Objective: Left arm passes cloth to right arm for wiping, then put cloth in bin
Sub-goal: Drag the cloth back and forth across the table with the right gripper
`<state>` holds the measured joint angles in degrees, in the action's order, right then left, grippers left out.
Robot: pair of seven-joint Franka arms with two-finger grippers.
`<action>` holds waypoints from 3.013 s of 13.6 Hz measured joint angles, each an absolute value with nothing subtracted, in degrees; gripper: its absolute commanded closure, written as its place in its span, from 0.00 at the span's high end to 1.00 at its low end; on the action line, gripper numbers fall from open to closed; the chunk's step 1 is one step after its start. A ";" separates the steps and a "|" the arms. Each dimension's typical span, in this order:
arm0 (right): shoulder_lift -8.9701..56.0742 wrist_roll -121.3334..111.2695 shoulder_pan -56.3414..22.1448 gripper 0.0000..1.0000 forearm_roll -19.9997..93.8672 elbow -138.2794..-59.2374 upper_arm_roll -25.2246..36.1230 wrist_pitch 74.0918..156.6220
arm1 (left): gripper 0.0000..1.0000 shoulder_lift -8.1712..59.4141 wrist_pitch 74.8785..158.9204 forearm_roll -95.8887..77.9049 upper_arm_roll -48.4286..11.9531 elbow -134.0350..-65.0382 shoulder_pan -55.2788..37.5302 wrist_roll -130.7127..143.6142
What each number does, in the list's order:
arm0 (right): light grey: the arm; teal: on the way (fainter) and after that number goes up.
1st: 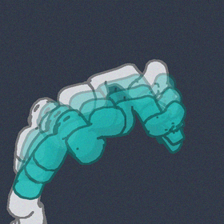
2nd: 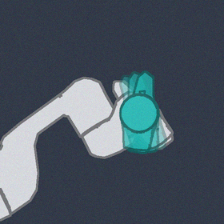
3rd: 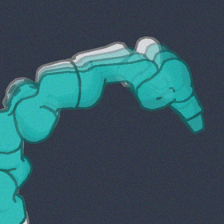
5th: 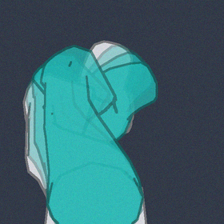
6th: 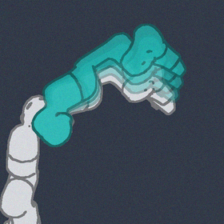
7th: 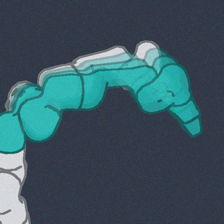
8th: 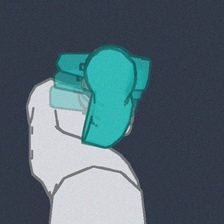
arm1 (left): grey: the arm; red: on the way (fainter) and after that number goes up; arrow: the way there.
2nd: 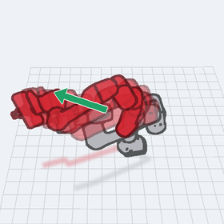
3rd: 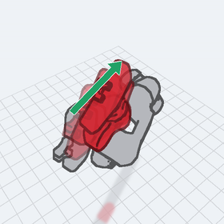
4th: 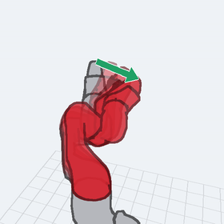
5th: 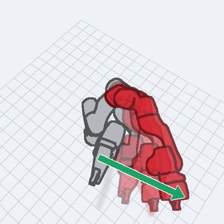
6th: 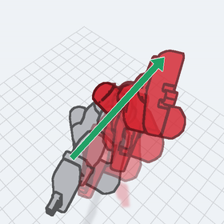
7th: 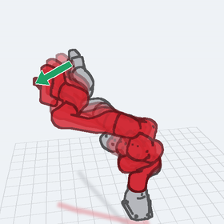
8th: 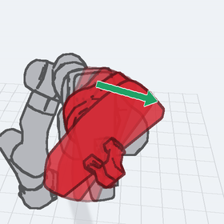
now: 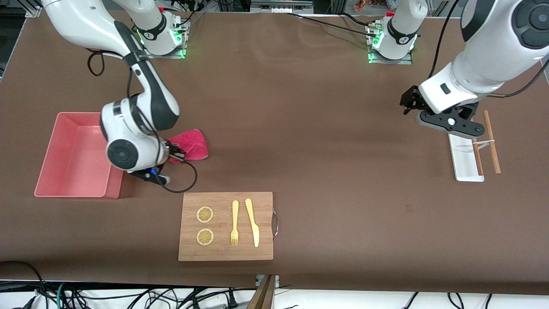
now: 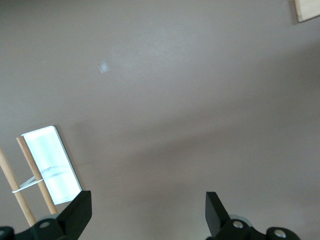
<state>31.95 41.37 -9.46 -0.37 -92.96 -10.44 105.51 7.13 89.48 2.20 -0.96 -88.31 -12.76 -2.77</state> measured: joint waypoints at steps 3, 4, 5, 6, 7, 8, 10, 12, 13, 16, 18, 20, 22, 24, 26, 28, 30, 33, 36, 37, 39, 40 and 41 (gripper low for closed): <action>33.16 52.15 -11.03 0.00 1.57 -92.96 -14.93 111.40 | 1.00 7.08 94.19 2.20 1.36 -90.09 -12.87 -2.76; 33.73 55.84 -11.71 0.00 1.65 -92.96 -16.38 113.48 | 1.00 7.08 96.41 2.20 2.25 -90.81 -12.96 -2.77; 34.33 59.26 -12.46 0.00 1.71 -92.97 -17.71 115.57 | 1.00 7.01 97.95 2.20 2.98 -91.46 -13.00 -2.85; 34.95 62.78 -13.21 0.00 1.75 -92.96 -19.14 117.93 | 1.00 6.83 98.52 2.20 3.43 -91.89 -13.01 -2.92; 35.54 65.96 -13.88 0.00 1.77 -92.96 -20.45 120.24 | 1.00 6.47 98.44 2.20 3.60 -92.08 -13.03 -2.92; 36.06 68.84 -14.55 0.00 1.78 -92.95 -21.61 122.39 | 1.00 5.99 97.72 2.20 3.61 -92.14 -13.07 -2.92; 37.01 73.67 -15.72 0.00 1.79 -92.95 -23.38 126.14 | 1.00 5.21 96.15 2.20 3.62 -92.19 -13.16 -2.92; 37.70 77.41 -16.43 0.00 1.83 -92.86 -24.53 129.30 | 1.00 5.03 95.68 2.20 3.92 -92.21 -13.12 -2.92; 37.99 79.32 -16.73 0.00 1.86 -92.75 -24.99 130.76 | 1.00 5.04 95.50 2.20 4.14 -92.29 -13.10 -2.92; 38.73 85.15 -17.32 0.00 1.96 -92.69 -27.29 136.28 | 1.00 5.04 95.10 2.20 4.40 -92.53 -13.10 -2.92; 39.33 88.49 -18.21 0.00 1.97 -92.63 -28.18 140.09 | 1.00 5.06 95.04 2.20 4.36 -92.86 -13.10 -2.92; 39.75 89.05 -18.57 0.00 1.96 -92.53 -28.28 140.75 | 1.00 5.04 95.04 2.20 4.28 -92.91 -13.10 -2.92; 39.75 86.34 -17.64 0.00 1.84 -92.18 -27.96 136.00 | 1.00 4.97 95.04 2.20 3.74 -92.90 -13.20 -2.88; 39.40 80.00 -15.29 0.00 1.79 -91.34 -26.93 128.06 | 1.00 4.34 94.83 1.85 3.63 -92.86 -13.41 -2.77; 38.59 72.13 -12.81 0.00 1.76 -90.60 -24.64 119.96 | 1.00 3.52 94.26 -0.62 4.22 -92.85 -13.03 -2.68; 37.01 62.77 -11.10 0.00 1.68 -90.40 -20.50 112.37 | 1.00 3.25 93.97 -1.36 4.56 -92.86 -12.21 -2.68; 35.32 51.87 -9.29 0.00 1.65 -90.37 -15.43 106.47 | 1.00 3.22 92.75 -1.43 4.49 -92.86 -11.98 -2.68; 34.03 38.71 -8.07 0.00 1.65 -90.37 -8.46 102.37 | 1.00 2.99 90.09 -0.63 3.95 -92.86 -12.05 -2.60; 33.54 27.30 -8.16 0.00 1.65 -90.37 -2.70 101.33 | 1.00 2.75 89.91 -0.35 3.86 -92.59 -12.03 -2.50; 33.33 23.70 -8.15 0.00 1.65 -90.37 -0.98 101.32 | 1.00 2.73 89.91 -0.34 3.87 -92.42 -12.01 -2.49; 32.70 17.78 -8.03 0.00 1.65 -90.13 1.82 100.97 | 1.00 2.73 89.77 -0.34 3.80 -92.38 -11.55 -2.45; 32.04 16.27 -7.87 0.00 1.65 -89.55 2.52 99.56 | 1.00 2.73 89.62 -0.34 3.31 -92.38 -10.54 -2.45; 31.30 15.38 -7.70 0.00 1.60 -87.87 2.78 96.56 | 1.00 2.72 89.53 -0.34 2.24 -92.38 -8.87 -2.45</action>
